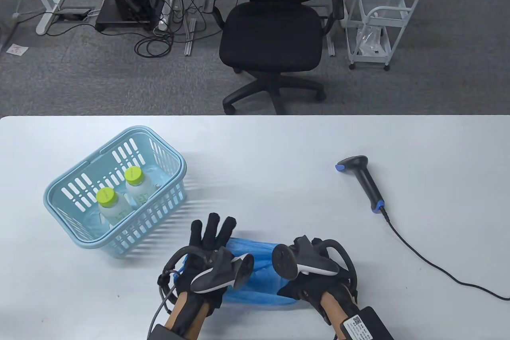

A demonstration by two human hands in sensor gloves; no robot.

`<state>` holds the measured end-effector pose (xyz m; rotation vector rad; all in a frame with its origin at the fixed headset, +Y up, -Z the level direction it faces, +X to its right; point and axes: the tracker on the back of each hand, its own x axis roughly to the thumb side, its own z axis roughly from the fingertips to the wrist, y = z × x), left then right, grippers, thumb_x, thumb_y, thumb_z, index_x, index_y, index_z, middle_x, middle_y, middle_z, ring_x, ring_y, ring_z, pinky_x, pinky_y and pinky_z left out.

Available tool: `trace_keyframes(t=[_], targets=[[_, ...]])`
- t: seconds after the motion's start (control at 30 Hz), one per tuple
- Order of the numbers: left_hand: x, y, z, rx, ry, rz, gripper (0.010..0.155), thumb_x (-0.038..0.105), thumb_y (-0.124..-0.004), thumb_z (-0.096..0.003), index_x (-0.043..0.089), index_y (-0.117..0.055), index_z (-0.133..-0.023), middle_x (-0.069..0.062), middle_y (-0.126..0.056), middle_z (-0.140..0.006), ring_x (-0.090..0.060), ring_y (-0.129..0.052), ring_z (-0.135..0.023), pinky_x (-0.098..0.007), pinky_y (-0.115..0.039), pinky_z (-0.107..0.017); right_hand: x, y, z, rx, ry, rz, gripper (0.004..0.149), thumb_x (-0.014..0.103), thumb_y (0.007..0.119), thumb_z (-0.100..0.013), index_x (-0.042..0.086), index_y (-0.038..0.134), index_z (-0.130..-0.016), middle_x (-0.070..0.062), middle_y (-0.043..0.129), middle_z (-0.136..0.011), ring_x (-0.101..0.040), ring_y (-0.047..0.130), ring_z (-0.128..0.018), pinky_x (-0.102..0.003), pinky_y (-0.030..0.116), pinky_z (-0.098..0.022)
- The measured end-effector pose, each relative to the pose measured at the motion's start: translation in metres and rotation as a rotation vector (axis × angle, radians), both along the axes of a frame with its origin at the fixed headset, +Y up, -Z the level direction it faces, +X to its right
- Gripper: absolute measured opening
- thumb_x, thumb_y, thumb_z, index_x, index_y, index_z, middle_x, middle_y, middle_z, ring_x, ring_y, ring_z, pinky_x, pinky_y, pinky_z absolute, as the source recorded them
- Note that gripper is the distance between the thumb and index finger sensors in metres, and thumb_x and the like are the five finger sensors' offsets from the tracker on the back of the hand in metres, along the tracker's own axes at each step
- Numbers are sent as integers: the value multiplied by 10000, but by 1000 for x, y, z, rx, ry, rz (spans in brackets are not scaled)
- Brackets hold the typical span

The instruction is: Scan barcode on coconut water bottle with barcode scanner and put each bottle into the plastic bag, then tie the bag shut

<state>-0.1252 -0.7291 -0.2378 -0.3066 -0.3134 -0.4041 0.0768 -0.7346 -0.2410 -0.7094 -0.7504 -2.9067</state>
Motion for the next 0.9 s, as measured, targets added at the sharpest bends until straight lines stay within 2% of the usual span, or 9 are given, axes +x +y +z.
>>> trace_keyframes(t=[0.03,0.1,0.17,0.27,0.43,0.53,0.7,0.8,0.9], targets=[[-7,-4,-3,-38,35,-15,852,594,-907,-567,329,-481,-1256,-197,80,-1280,-576,52,-1085,-764,-66,-681,1,-1,0,-31,0,2,1000,626,900,-376,134,460,-1127,-159,553,-1149,-484,449,-1079,-725,419,-719],[-29,-15,-10,-214,147,4,1003,656,-867,-572,416,-178,-1260,-251,192,-1226,-620,127,-1030,-775,-54,-673,6,-3,0,-102,-15,35,1102,647,881,-376,57,351,-1141,-257,429,-1162,-550,364,-1057,-738,390,-708],[-39,-19,-10,-256,179,148,1025,641,-872,-584,460,-92,-1224,-242,254,-1193,-613,185,-1008,-773,-11,-668,7,-6,-3,-107,-42,79,1151,654,882,-370,40,285,-1140,-307,338,-1159,-599,302,-1032,-754,360,-695],[-34,-16,-7,-241,61,180,1123,651,-858,-577,350,9,-1224,-267,231,-1193,-633,142,-1013,-779,-66,-685,2,-9,-2,-43,-29,201,1150,670,873,-356,42,314,-1141,-358,174,-1153,-648,247,-1004,-765,331,-687],[-23,-11,-1,-244,-7,244,1073,606,-870,-591,339,-55,-1235,-231,190,-1219,-604,117,-1045,-780,-78,-696,-8,27,12,323,12,17,700,596,853,-421,328,650,-1035,-305,245,-1177,-655,282,-1005,-763,346,-684],[-14,-8,5,-237,-59,262,1047,589,-871,-598,343,-86,-1244,-219,166,-1230,-591,102,-1057,-778,-83,-699,-24,18,12,290,32,36,569,551,859,-448,374,720,-971,-273,279,-1187,-650,288,-1007,-757,354,-688],[-12,-16,6,-249,-55,222,801,579,-874,-598,383,-416,-1226,-170,72,-1266,-578,65,-1076,-773,-91,-697,-28,-20,-5,138,-10,232,826,584,849,-427,246,512,-1101,-309,172,-1170,-662,223,-994,-763,321,-684],[-21,-24,-2,-255,20,136,968,656,-852,-567,310,-287,-1273,-218,135,-1241,-609,93,-1045,-782,-89,-689,-11,-23,-11,27,-78,205,1066,628,860,-394,84,336,-1146,-355,77,-1145,-679,157,-984,-777,283,-679],[-29,-28,-5,-308,109,160,1087,696,-837,-559,273,-151,-1289,-277,202,-1212,-632,140,-1019,-798,-59,-673,3,-25,-13,-34,-103,222,1155,657,861,-376,75,225,-1144,-377,13,-1121,-691,131,-972,-786,270,-670]])
